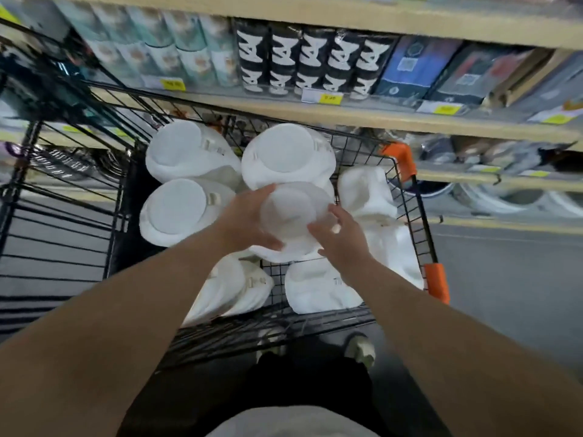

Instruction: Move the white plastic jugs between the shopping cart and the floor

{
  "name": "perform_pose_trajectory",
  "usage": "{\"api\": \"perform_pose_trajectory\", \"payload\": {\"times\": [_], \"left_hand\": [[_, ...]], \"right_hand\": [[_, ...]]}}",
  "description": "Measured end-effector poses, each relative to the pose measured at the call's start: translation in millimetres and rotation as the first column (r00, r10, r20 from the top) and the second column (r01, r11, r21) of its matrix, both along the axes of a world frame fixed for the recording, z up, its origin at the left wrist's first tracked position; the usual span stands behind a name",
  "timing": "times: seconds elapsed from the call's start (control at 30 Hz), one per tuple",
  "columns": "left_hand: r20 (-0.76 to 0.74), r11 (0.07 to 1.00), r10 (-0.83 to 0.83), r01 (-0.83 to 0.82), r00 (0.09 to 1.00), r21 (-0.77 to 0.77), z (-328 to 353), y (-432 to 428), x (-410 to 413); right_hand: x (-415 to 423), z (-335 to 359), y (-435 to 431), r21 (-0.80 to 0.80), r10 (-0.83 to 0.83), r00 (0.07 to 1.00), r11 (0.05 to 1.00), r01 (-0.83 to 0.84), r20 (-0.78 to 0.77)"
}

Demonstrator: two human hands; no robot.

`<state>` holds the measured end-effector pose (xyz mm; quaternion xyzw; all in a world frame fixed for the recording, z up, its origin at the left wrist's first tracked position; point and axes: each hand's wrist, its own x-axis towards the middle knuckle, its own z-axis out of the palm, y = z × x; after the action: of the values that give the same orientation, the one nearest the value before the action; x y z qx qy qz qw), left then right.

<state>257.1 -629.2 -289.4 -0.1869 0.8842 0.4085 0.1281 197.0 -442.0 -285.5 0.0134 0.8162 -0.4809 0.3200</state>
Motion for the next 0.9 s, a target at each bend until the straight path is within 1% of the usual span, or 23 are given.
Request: {"api": "perform_pose_trajectory", "payload": {"times": [0.07,0.17,0.27,0.3,0.4,0.47,0.57,0.63,0.7,0.8,0.9], "left_hand": [[0.002,1.0,0.012,-0.012,1.0,-0.009,1.7,-6.5,4.3],[0.022,0.99,0.029,-0.026,0.999,-0.14,6.3,-0.7,9.3],[-0.002,0.979,0.088,-0.087,0.996,-0.185,23.6,16.2,11.8],[-0.037,0.982,0.104,-0.109,0.994,-0.153,32.8,23.6,10.7],[-0.133,0.991,0.133,-0.13,0.982,0.029,60.4,52.6,-0.3],[-0.193,0.989,0.132,-0.118,0.972,0.084,80.9,80.5,-16.1],[-0.263,0.991,0.085,-0.056,0.961,0.118,110.4,137.2,-46.5],[-0.295,0.99,0.035,0.006,0.955,0.138,125.5,181.7,-68.1],[-0.314,0.985,-0.026,0.078,0.949,0.152,136.4,229.2,-90.5],[-0.331,0.969,-0.069,0.142,0.941,0.203,144.8,303.9,-126.8],[-0.351,0.95,-0.146,0.231,0.925,0.211,148.7,377.1,-163.6]], "right_hand": [[2.2,3.2,-0.5,0.037,0.052,0.998,0.998,-0.051,-0.027],[2.3,12.4,3.7,0.082,0.144,0.988,0.987,-0.139,-0.06],[0.2,30.6,16.9,0.078,0.134,0.989,0.989,-0.129,-0.061],[-1.7,38.6,24.0,0.063,0.119,0.99,0.991,-0.114,-0.076],[-10.9,62.8,55.0,0.024,0.067,0.989,0.998,-0.064,-0.133],[-20.3,78.0,85.4,0.006,0.027,0.982,1.0,-0.027,-0.189],[-39.8,99.9,147.0,-0.034,-0.046,0.955,0.999,0.038,-0.293],[-54.4,116.7,195.0,-0.059,-0.104,0.938,0.994,0.09,-0.33],[-70.4,130.9,244.4,-0.099,-0.189,0.919,0.981,0.164,-0.347],[-93.9,143.9,319.2,-0.141,-0.309,0.879,0.951,0.276,-0.364],[-111.9,148.5,392.1,-0.14,-0.388,0.846,0.922,0.362,-0.365]]}}
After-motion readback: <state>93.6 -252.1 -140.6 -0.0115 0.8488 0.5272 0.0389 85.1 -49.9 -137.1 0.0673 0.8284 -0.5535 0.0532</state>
